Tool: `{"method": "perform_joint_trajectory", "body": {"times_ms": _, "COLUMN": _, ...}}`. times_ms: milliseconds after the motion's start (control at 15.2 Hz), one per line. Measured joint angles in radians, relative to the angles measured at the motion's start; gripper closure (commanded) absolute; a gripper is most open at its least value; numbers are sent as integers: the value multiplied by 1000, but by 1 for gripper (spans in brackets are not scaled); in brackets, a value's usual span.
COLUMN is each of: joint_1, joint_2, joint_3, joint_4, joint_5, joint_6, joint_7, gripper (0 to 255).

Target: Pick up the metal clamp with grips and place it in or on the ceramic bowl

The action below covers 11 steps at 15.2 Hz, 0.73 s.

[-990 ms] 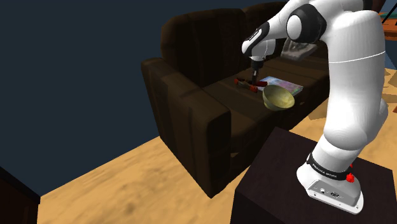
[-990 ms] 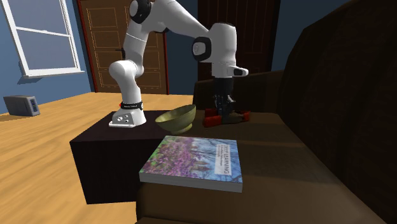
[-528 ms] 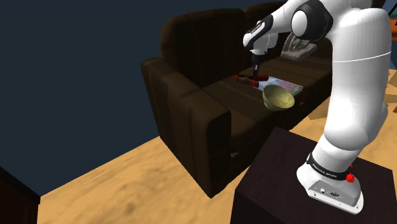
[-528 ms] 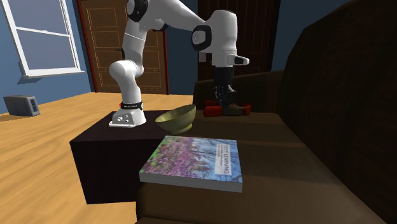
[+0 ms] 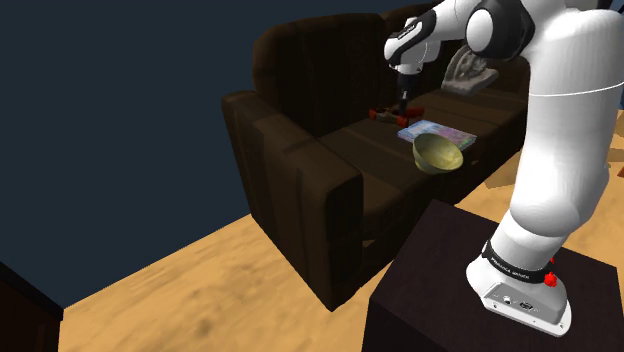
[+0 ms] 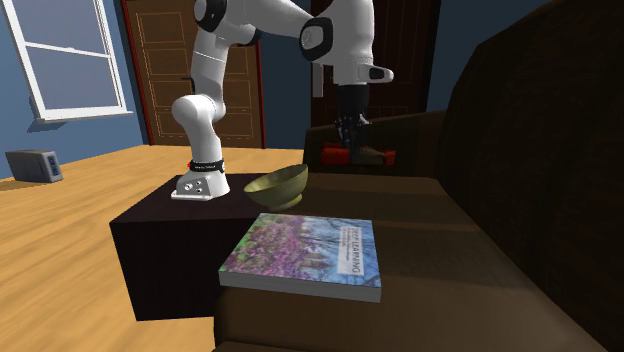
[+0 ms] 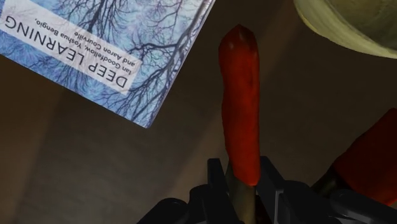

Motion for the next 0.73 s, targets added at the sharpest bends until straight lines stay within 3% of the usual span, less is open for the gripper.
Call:
{"method": "perform_joint_trajectory", "body": {"times_ms": 462, "joint_1": 3, "joint_2": -27, "joint_3": -8, "joint_4": 53, "joint_5": -19, "joint_6": -75, "joint_7": 12, "gripper": 255}}
{"method": "perform_joint_trajectory", "body": {"times_ms": 726, "joint_1": 32, "joint_2": -161, "joint_3": -30, "joint_4": -92, "joint_5": -93, "joint_6": -45, "joint_7": 32, "gripper": 255}}
